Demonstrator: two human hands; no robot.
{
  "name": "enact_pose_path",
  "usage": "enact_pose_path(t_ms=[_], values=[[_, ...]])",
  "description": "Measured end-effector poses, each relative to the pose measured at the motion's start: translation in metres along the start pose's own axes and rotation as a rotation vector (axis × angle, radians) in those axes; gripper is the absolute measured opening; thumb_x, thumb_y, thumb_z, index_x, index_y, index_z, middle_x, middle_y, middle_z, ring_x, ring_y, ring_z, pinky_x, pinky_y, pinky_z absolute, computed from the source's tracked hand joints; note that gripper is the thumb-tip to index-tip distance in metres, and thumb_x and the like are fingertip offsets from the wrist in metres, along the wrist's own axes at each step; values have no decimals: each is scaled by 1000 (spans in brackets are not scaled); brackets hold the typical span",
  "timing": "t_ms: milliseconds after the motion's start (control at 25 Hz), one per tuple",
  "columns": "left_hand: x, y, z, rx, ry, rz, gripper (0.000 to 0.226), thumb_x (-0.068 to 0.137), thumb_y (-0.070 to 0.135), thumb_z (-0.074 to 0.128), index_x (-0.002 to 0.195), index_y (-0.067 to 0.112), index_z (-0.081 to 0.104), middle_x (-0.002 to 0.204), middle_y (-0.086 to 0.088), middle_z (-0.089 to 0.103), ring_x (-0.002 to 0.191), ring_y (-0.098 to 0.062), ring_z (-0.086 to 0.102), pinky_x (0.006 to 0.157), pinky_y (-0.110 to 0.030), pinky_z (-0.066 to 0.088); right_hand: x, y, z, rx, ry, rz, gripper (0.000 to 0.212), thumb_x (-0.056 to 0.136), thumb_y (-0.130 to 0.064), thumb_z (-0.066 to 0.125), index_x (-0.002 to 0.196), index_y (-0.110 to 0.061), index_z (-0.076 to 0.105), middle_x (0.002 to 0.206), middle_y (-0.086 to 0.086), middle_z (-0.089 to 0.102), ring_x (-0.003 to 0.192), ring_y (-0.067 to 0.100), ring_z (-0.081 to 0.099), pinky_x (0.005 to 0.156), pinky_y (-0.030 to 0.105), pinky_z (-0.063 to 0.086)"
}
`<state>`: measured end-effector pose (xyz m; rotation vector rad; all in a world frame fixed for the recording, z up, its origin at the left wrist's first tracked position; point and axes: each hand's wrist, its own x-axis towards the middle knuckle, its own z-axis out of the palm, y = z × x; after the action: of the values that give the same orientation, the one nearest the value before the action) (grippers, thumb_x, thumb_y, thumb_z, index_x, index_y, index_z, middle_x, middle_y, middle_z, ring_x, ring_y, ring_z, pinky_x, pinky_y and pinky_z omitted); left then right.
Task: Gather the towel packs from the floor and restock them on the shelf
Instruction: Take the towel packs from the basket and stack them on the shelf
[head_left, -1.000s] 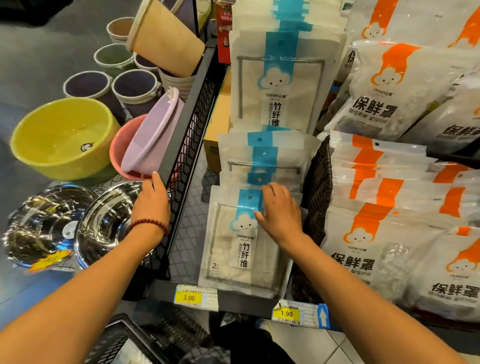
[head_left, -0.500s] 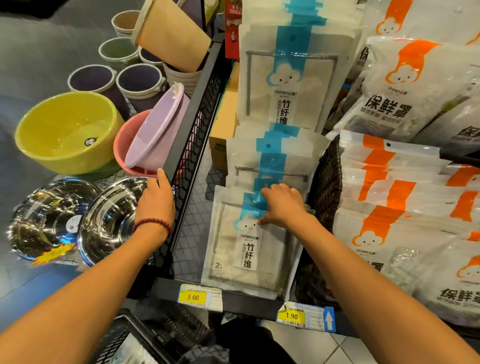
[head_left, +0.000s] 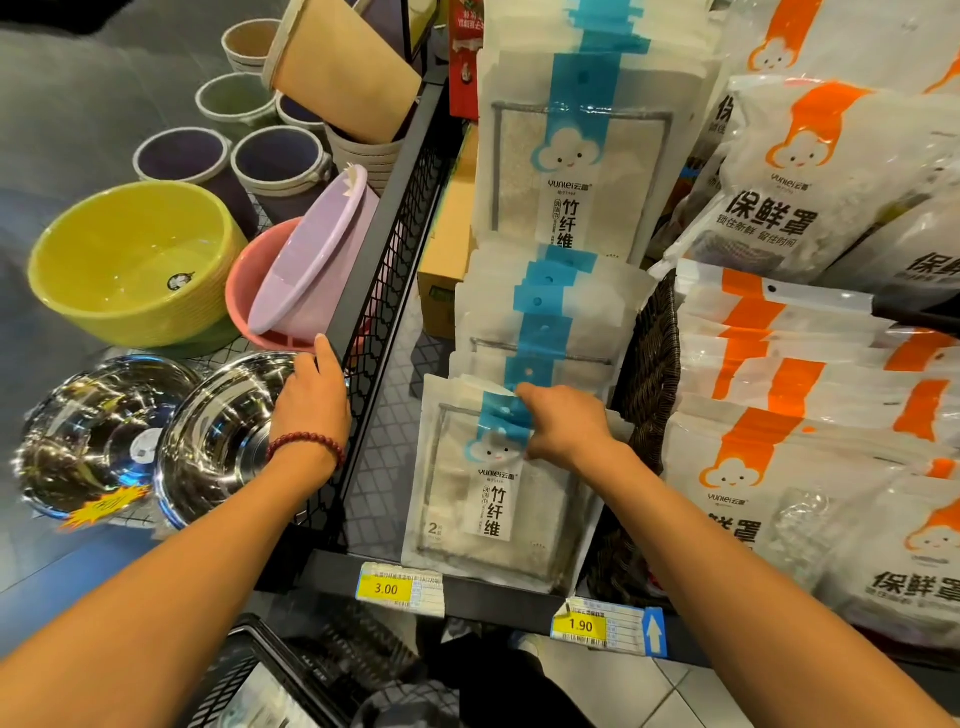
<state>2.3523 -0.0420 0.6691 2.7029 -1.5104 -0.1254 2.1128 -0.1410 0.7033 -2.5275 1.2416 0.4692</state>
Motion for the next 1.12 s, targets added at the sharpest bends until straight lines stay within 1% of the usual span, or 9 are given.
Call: enact_pose_path(t_ms=[80,240,320,440,600,680,800,1000,1120], values=[[0,0,0,-16,2,-1,59,87,1,51,139,-3,23,106,-27,49,76,-37,56,58,-39,42,-8,-3,-4,2,47,-11,35,80,-24,66,108,-18,47,102,7,64,95,30,60,65,33,38],[1,1,-1,-27,3,-6,59,88,4,51,140,-4,23,109,-28,48,76,-40,56,57,-40,40,-6,-1,-37,-125,299,-36,26,80,-12,59,103,-16,48,93,6,64,89,31,60,64,33,33],[1,0,-2,-36,3,-12,59,88,4,51,140,-3,24,110,-28,48,77,-40,57,57,-41,41,5,2,-56,-171,346,-58,26,80,-12,59,104,-16,49,95,7,62,92,30,58,65,33,32],[2,1,-1,-54,10,-13,59,88,3,53,140,-4,25,111,-29,49,78,-42,57,58,-42,40,23,6,-60,-203,195,-71,24,81,-19,61,103,-15,53,104,7,58,99,28,53,65,33,35],[4,0,0,-50,0,-17,60,88,3,53,141,-4,25,113,-29,48,80,-42,58,58,-42,40,27,7,-33,-196,-20,-68,44,74,-32,74,109,-13,56,114,9,44,109,28,42,77,38,41],[3,0,0,-46,-1,-19,60,88,3,53,141,-4,24,114,-29,48,80,-42,58,58,-42,39,24,4,-22,-153,-24,-72,44,76,-29,72,112,-13,54,115,10,42,109,29,42,83,41,43],[2,1,-1,-53,-1,-25,60,89,4,53,141,-4,25,112,-29,49,80,-42,58,58,-42,40,23,2,-14,-160,0,-86,37,80,-26,65,112,-13,50,112,12,50,104,31,50,79,39,43],[2,1,-1,-68,3,-24,58,89,4,52,140,-3,26,111,-29,49,79,-41,58,58,-41,40,26,7,-15,-190,-7,-153,35,78,-30,65,105,-18,47,103,5,60,99,28,54,73,36,29],[2,0,-1,-71,5,-22,57,89,5,52,140,-3,26,111,-29,50,78,-41,58,57,-40,40,25,5,-12,-110,-45,-145,36,80,-24,64,108,-18,42,109,4,61,99,27,58,67,33,35]])
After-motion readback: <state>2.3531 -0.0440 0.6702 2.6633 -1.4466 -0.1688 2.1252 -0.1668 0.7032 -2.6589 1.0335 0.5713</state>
